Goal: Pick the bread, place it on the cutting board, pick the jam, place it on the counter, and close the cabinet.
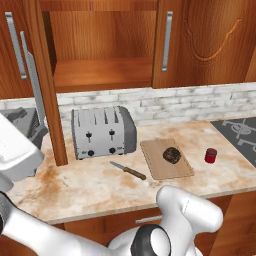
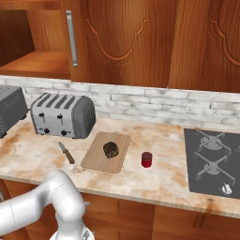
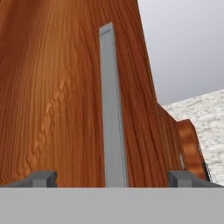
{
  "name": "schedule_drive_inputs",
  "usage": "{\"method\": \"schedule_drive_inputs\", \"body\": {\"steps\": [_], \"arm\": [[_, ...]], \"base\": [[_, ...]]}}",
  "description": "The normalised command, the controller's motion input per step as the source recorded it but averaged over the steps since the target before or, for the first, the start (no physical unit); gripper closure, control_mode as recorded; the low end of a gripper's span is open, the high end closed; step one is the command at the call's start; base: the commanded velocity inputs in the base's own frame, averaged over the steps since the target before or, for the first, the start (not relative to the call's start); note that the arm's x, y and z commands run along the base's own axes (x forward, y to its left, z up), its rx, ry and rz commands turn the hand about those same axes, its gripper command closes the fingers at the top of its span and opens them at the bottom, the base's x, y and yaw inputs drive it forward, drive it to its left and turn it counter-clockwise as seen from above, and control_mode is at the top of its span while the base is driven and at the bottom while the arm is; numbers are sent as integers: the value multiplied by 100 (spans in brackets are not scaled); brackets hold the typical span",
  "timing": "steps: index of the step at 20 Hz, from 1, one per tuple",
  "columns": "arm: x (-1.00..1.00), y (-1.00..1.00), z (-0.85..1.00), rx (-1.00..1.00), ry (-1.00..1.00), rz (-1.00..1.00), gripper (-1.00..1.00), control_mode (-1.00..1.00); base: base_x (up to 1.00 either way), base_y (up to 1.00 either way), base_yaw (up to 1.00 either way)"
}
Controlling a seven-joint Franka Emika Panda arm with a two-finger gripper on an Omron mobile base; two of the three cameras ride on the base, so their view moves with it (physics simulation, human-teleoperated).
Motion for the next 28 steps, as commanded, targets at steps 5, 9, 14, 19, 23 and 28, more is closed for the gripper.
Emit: {"method": "schedule_drive_inputs", "body": {"steps": [5, 9, 14, 19, 23, 28], "arm": [[29, 0, -6, 0, 0, 0, -100, -100], [26, 0, 0, 0, 0, 0, -100, -100], [8, -4, 0, 0, 0, 0, -100, -100], [11, -23, 0, 0, 0, 0, -100, -100], [17, -37, 0, 0, 0, 0, -100, -100], [20, -40, 0, 0, 0, 0, -100, -100]], "base": [[0, 0, 0], [0, 0, 0], [0, 0, 0], [0, 0, 0], [0, 0, 0], [0, 0, 0]]}}
